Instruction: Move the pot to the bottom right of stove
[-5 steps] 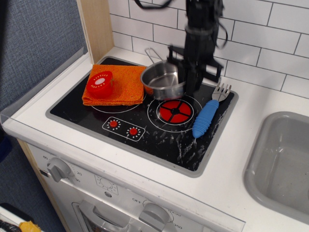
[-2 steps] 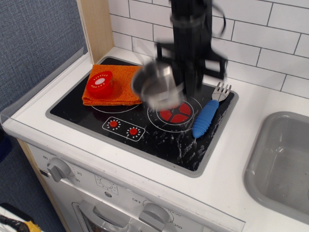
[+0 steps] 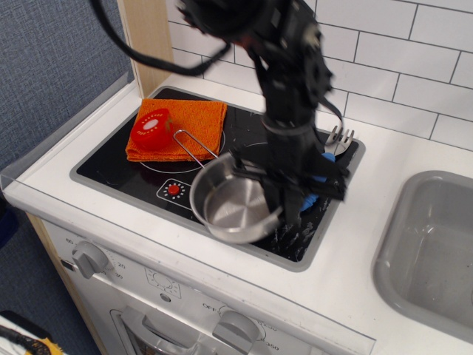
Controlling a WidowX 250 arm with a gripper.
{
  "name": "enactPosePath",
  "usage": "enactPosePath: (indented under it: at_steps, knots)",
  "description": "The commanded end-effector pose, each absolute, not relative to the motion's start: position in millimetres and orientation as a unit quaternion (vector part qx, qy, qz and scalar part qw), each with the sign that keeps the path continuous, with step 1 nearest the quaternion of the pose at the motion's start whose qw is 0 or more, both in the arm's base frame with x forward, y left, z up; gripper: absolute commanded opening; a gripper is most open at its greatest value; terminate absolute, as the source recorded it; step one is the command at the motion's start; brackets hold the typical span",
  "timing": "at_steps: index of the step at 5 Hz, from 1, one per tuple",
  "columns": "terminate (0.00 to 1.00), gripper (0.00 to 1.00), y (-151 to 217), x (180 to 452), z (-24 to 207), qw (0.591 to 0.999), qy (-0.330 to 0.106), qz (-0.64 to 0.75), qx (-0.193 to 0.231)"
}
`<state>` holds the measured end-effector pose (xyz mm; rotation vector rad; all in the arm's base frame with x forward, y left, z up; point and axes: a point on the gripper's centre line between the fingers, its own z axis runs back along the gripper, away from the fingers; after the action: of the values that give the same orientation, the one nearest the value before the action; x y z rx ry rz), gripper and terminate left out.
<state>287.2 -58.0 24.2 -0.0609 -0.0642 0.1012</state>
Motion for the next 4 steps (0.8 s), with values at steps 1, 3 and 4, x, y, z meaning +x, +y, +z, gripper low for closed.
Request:
enactPosePath:
  at_steps: [1, 3, 4]
  knots:
    - [0.0, 0.0, -75, 280, 11, 0.995, -0.025, 0.089, -0.027]
    - [0.0, 1.0, -95, 274, 6, 0.995, 0.002, 0.079, -0.056]
    - [0.0, 1.0, -92, 276, 14, 0.995, -0.013, 0.072, -0.074]
